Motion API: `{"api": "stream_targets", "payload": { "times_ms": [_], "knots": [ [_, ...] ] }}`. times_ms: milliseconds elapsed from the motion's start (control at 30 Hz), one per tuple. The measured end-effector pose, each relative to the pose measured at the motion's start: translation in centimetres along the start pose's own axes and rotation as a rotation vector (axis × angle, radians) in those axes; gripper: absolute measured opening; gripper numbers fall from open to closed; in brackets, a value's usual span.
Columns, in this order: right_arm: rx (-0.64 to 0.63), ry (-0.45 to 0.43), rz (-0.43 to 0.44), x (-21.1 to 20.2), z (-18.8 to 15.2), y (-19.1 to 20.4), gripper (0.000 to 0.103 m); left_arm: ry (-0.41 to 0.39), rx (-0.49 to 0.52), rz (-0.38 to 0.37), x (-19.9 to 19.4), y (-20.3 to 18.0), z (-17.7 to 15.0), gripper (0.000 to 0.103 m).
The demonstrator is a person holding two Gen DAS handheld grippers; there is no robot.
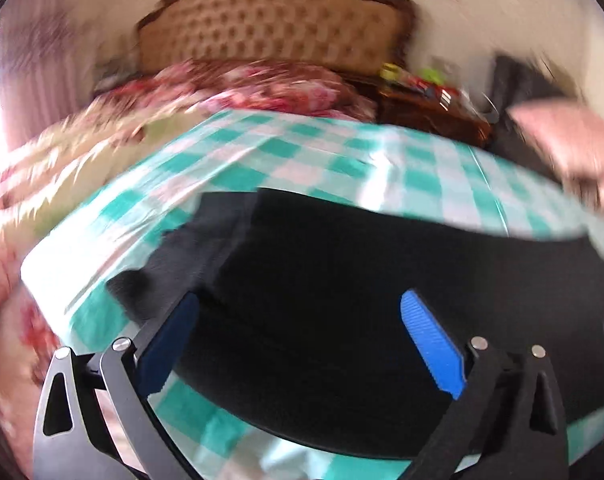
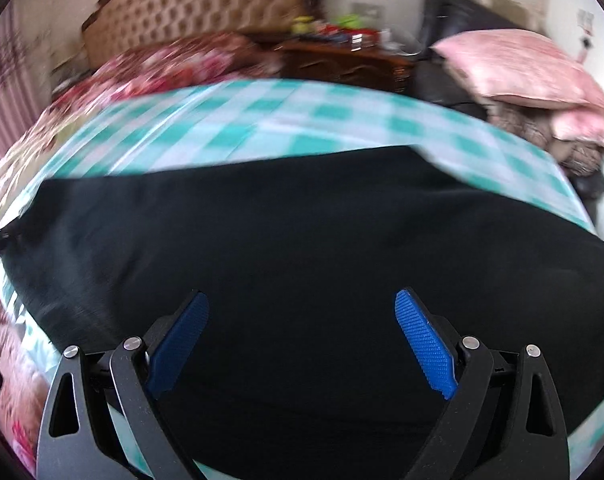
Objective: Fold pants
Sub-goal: 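Grasp the cuff end of the black sweatpants with the left gripper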
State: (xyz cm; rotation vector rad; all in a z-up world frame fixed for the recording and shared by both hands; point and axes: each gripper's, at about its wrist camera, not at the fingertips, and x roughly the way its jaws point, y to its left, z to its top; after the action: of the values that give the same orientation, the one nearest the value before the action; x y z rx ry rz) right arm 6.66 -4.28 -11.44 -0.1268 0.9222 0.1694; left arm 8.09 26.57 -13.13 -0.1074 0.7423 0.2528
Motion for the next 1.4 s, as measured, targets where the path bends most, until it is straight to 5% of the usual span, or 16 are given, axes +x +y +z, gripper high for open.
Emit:
{"api": "stream_targets", "payload": {
  "times_ms": [167,400,700,867,1000,1200,1400],
  "knots": [
    [-0.039,0.013,-0.029,0.8,-0.9,2.9,0.091,0.071,0.154,0.044,2.8,-2.5,-2.3,0.102],
    [-0.029,0.047,-0.008,2.0,-1.5,2.6,0.091,0.04,0.129,-0.001,3.0,-1.3,-2.6,0.1],
    [-0.008,0.028,0.009,2.1,-2.0,2.3,0.092,-0.014,0.122,-0.052,3.0,-2.1,3.0,0.071],
    [-0.016,0.029,0.016,2.1,-2.0,2.2,0.092,0.103,0.138,0.001,8.1,-1.6,6.0,0.045],
    [-0.017,0.028,0.017,2.1,-2.1,2.2,0.092,0.192,0.084,-0.013,11.5,0.6,6.5,0.039],
    [-0.02,0.038,0.018,2.0,-2.2,2.2,0.093,0.096,0.06,-0.012,7.2,1.1,6.1,0.042],
    [-0.025,0.035,0.013,2.0,-2.3,2.4,0.093,0.049,-0.025,0.135,1.4,6.6,3.0,0.048]
  ]
}}
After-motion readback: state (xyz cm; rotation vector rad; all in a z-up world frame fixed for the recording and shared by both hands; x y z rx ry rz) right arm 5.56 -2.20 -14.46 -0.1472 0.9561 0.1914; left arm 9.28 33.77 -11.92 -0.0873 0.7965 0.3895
